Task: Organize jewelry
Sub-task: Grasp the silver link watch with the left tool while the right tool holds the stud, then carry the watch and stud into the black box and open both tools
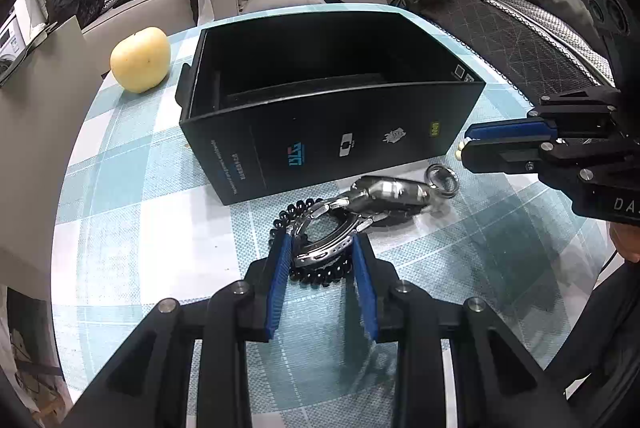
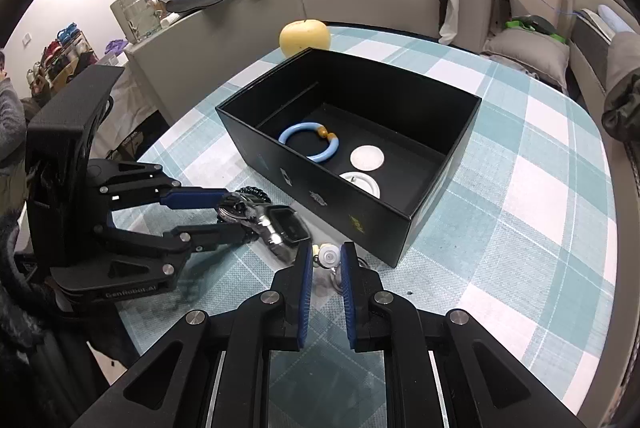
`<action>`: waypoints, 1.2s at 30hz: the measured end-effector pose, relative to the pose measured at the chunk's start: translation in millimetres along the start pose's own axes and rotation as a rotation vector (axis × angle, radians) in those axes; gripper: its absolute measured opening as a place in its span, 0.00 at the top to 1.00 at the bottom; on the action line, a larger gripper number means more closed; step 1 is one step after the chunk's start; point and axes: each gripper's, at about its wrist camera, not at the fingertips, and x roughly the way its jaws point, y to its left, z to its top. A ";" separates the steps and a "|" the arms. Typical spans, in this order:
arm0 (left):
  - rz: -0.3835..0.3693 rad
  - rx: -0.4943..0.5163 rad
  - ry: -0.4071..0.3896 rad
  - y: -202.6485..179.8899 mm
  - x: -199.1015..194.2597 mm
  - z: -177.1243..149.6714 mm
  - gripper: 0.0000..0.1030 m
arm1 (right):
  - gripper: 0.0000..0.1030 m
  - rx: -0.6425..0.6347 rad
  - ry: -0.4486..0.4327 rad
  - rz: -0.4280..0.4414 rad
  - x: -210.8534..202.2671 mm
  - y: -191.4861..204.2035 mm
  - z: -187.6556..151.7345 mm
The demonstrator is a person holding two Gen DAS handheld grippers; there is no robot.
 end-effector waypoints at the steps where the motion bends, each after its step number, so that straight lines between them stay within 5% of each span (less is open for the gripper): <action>1: 0.004 0.004 -0.001 -1.5 -0.5 -0.4 0.75 | 0.87 0.000 0.001 0.000 0.3 0.0 0.1; 19: 0.025 0.011 -0.001 -6.1 6.2 -3.7 0.67 | 0.87 0.007 -0.006 -0.002 -3.1 -2.4 -0.3; 22: 0.039 0.018 -0.014 -4.8 6.6 -3.9 0.76 | 0.87 0.005 -0.005 -0.002 -2.6 -2.2 -0.3; 36: 0.014 0.046 -0.114 -8.6 -20.0 -12.2 0.77 | 0.87 -0.001 -0.021 0.003 -5.6 2.3 2.3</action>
